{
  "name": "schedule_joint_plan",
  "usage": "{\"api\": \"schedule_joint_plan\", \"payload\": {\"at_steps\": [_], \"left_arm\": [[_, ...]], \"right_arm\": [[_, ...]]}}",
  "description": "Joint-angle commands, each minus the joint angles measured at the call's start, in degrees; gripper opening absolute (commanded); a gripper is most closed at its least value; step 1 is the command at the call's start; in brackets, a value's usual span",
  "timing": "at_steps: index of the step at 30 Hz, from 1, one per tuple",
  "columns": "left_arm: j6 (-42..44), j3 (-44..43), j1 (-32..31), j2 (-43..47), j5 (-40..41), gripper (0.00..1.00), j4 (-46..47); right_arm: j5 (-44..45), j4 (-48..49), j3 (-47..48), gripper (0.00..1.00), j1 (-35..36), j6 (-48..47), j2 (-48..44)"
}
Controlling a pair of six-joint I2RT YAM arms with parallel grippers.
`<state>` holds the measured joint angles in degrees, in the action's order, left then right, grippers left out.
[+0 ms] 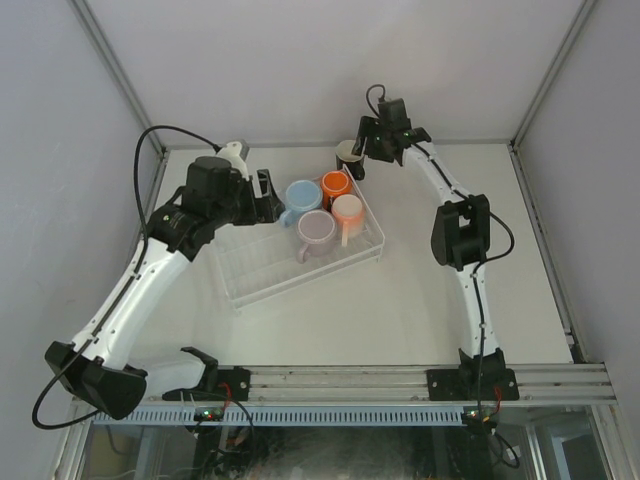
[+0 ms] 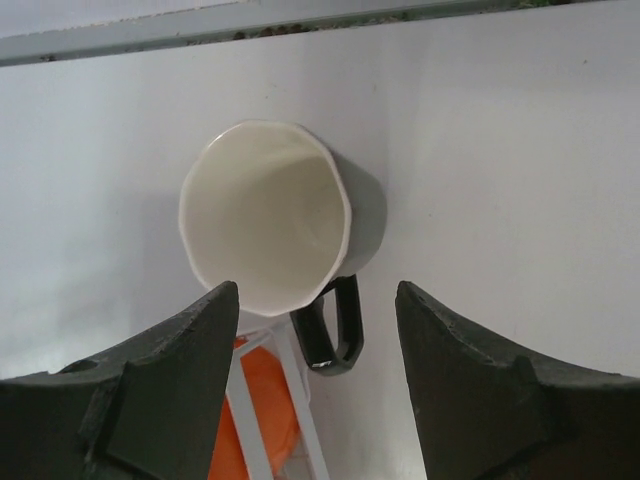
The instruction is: Load the cups into the dish rack
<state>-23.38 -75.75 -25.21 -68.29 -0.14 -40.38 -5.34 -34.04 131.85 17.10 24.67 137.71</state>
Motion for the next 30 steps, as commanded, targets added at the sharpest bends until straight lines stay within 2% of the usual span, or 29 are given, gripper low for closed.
{"api": "schedule_joint_plan", "payload": {"at_steps": [1,11,21,24,29,30], "left_arm": [[0.66,-4.22,1.31,-0.74,0.38,0.84,-0.05],[1.05,-5.9,2.11,-2.54,0.52,0.84,-1.15],[0.84,-6.47,2.56,-2.31,2.0,0.84,-3.59],[0.79,-6.6,2.62,-2.31,2.5,0.84,-4.03],[0.8,-7.11,2.65,-2.42,2.72,0.84,-4.4],[0.78,-7.01,2.67,-2.33,2.52,0.84,-3.98]], "right_arm": [[4.59,3.77,4.62,0.63,1.02,1.56,1.14],[7.72,2.82,7.09,0.62,0.65,1.45,5.5],[7.08,3.72,10.33,0.5,1.21,1.97,9.67],[6.96,3.82,10.52,0.39,1.27,2.19,10.24],[6.58,3.33,10.12,0.03,0.86,2.42,9.53],[6.31,3.21,9.84,0.0,0.64,2.58,9.1]]}}
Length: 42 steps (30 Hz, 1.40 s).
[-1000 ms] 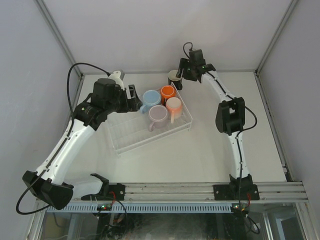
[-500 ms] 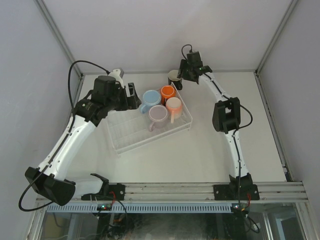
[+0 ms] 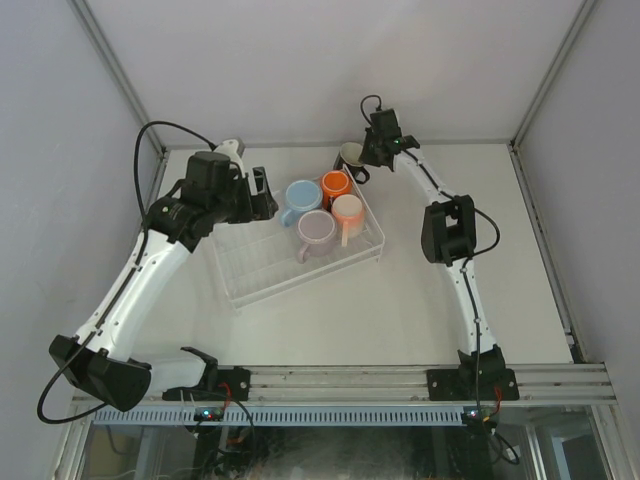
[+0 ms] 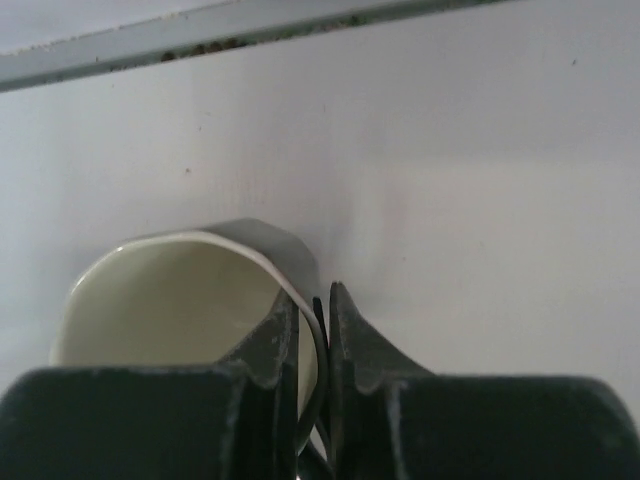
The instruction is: Load the cups into the dish rack
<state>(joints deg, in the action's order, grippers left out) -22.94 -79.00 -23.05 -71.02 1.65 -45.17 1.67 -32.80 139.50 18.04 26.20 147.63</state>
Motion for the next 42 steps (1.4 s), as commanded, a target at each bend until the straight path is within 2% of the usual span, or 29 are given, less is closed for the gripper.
{"api": "schedule_joint_plan", "payload": {"at_steps": [1,5,9,17,23,30,37,42], "left_arm": [[0.33,-3.62,0.47,0.4,0.26,0.84,1.36],[0.34,-2.72,0.65,0.17,-3.38,0.84,4.64],[0.67,-0.52,0.77,0.68,-7.27,0.85,9.78],[1.25,1.74,0.99,-0.38,-18.63,0.86,18.92],[-1.73,7.9,0.99,0.33,-26.44,0.86,32.55],[-6.6,9.02,-0.28,-3.52,-31.86,0.86,42.28],[-10.06,7.91,-1.06,-5.88,-31.43,0.87,48.16],[-13.33,5.31,-2.01,-9.63,-35.96,0.87,51.83]], "right_arm": [[-1.16,1.9,1.8,0.0,-0.48,1.18,-1.33],[-4.23,3.18,-1.88,0.0,-1.99,3.18,-4.98],[-8.68,10.45,-12.44,0.0,-4.67,8.55,-13.25],[-18.82,20.56,-25.98,0.0,-10.89,20.57,-27.22],[-27.53,27.75,-38.32,0.0,-13.25,32.85,-37.85],[-34.98,46.89,-56.92,0.0,-12.38,55.25,-49.33],[-36.52,51.42,-63.71,0.0,-8.26,63.38,-55.39],[-35.12,56.96,-65.55,0.0,-4.86,68.21,-56.25]]}}
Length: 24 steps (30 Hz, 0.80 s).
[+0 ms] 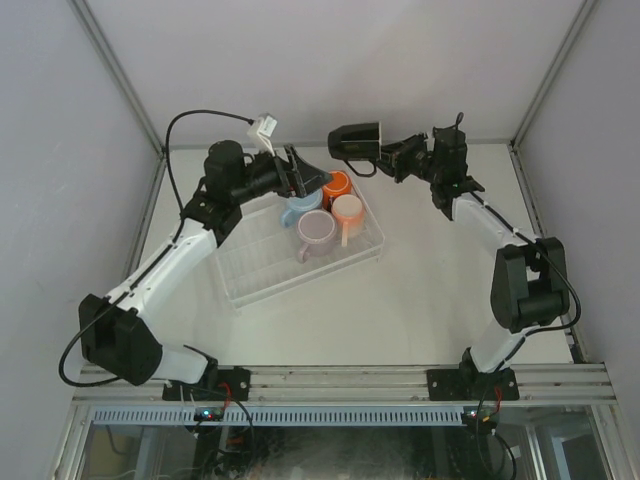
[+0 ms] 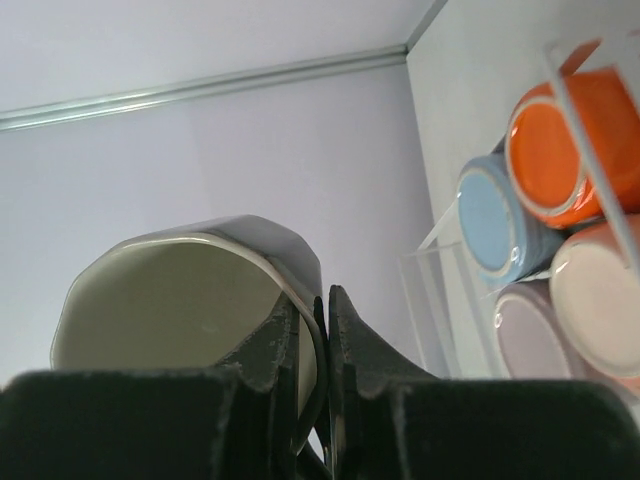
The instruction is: Load the cups into the dish rack
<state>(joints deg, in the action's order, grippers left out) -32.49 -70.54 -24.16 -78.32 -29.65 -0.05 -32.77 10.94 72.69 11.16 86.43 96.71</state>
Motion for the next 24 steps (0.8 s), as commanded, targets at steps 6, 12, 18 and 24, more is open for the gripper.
{"api": "schedule_joint_plan", "payload": {"at_steps": [6,12,18,24], "left_arm": [[-4.7,-4.66,-1.0,-5.4,-8.92,0.87,8.0],[-7.73,-5.69,-1.06,-7.2,-11.98,0.87,12.72],[-11.35,-5.44,-0.97,-7.09,-14.08,0.86,17.66],[-13.61,-5.36,-0.72,-7.89,-14.38,0.84,21.03]], "right_arm": [[-1.27,21.64,1.0,0.0,4.79,15.32,-2.79],[-1.36,22.37,1.05,0.0,6.76,16.09,-2.88],[-2.72,19.57,1.0,0.0,6.35,13.54,-3.45],[-3.37,18.48,1.0,0.0,6.88,12.88,-3.61]]}}
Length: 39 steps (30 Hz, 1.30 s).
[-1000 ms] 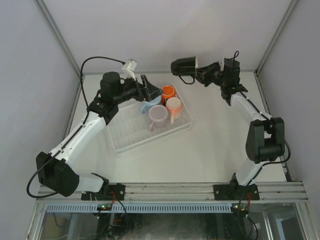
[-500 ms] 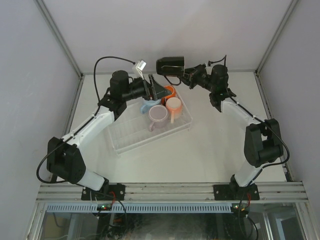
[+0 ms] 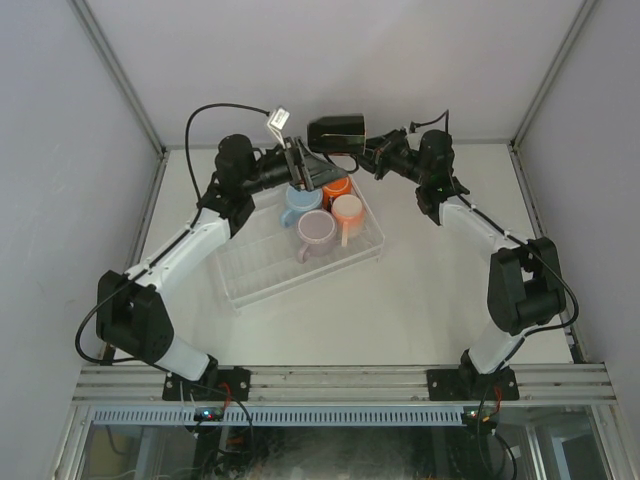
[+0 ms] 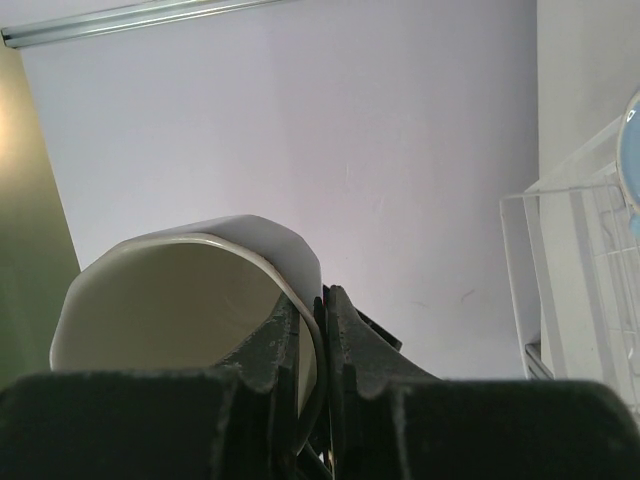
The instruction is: Load the cups into the dish rack
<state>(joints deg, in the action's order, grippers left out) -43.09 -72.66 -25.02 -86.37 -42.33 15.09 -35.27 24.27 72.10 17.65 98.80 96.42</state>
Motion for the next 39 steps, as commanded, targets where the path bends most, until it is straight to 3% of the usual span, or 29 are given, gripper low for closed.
{"api": "schedule_joint_plan", "payload": {"at_steps": [1,10,16,20,26,33,37,39], "left_arm": [[-3.77,-3.15,0.21,-0.04,-1.82,0.83,6.7],[-6.11,-2.84,0.58,-1.22,-1.9,0.72,10.8],[-5.77,-2.12,1.28,-1.22,-1.19,0.75,11.4],[-6.63,-1.76,1.32,-1.24,-1.09,0.7,13.28],[-7.82,-2.5,1.41,-2.08,-1.44,0.55,14.93],[-9.11,-3.18,1.59,-3.2,-1.22,0.26,16.27],[-10.84,-2.71,2.02,-3.63,-1.26,0.03,18.47],[-11.29,-2.11,2.41,-3.38,-1.12,0.0,18.9]], "right_arm": [[-0.99,4.98,1.57,0.0,0.59,0.36,-3.34],[-0.97,5.43,0.4,0.0,2.81,1.23,-3.82],[-0.19,5.56,-0.63,0.0,4.18,2.07,-4.62],[-0.18,5.15,-0.9,0.0,4.65,1.66,-4.83],[-0.44,3.63,-1.08,0.0,5.07,0.17,-5.1],[-1.76,-0.02,-1.3,0.0,5.85,-3.83,-6.33],[-2.46,-2.14,-1.34,0.0,5.86,-6.71,-7.0],[-2.88,-3.44,-1.34,0.0,5.67,-8.39,-7.27]]}}
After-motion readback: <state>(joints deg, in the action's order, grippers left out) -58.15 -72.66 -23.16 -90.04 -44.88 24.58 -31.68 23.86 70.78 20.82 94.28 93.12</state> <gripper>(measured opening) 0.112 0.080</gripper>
